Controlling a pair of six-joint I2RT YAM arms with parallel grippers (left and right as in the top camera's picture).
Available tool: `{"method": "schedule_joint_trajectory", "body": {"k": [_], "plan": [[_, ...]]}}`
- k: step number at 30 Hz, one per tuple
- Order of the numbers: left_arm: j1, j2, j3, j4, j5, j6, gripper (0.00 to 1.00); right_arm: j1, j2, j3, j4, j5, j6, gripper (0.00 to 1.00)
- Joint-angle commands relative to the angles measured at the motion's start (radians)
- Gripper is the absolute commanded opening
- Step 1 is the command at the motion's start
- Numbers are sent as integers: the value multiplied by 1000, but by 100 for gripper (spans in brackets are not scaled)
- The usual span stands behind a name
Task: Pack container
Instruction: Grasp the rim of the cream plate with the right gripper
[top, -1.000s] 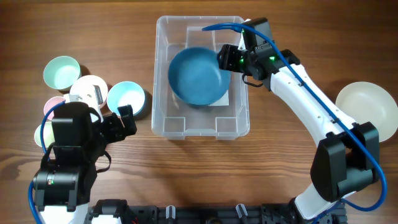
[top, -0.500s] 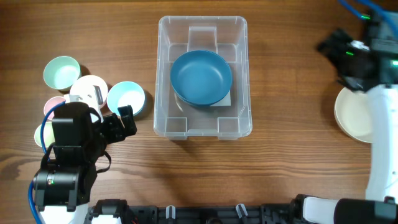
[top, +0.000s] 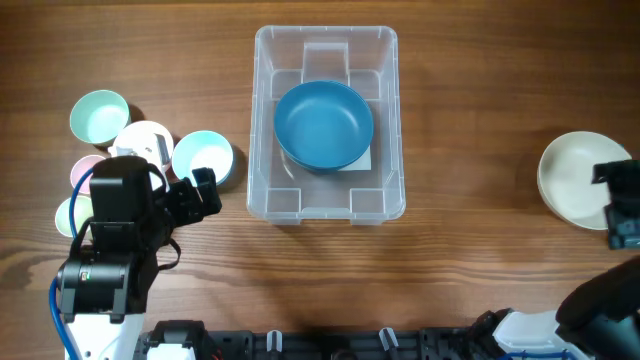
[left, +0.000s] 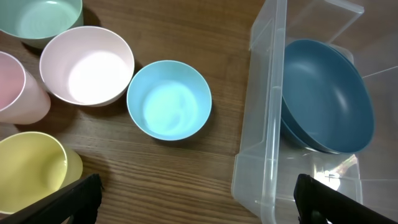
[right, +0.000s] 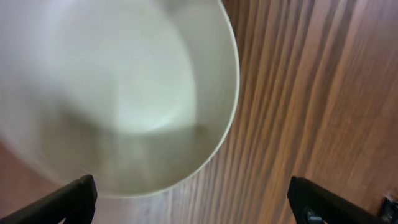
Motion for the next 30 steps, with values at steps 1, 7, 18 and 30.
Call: {"method": "schedule_joint_trajectory", "body": {"k": [1, 7, 18, 30], "plan": [[-5, 0, 18, 2, 9, -3, 100, -3, 24, -108, 95, -14, -1, 100], [-5, 0, 18, 2, 8, -3, 100, -3, 24, -239, 283, -15, 1, 99], [-5, 0, 18, 2, 8, -3, 100, -2, 24, -317, 417, -42, 23, 4], [-5, 0, 18, 2, 8, -3, 100, 191, -89, -101, 335, -179, -172, 4]]}}
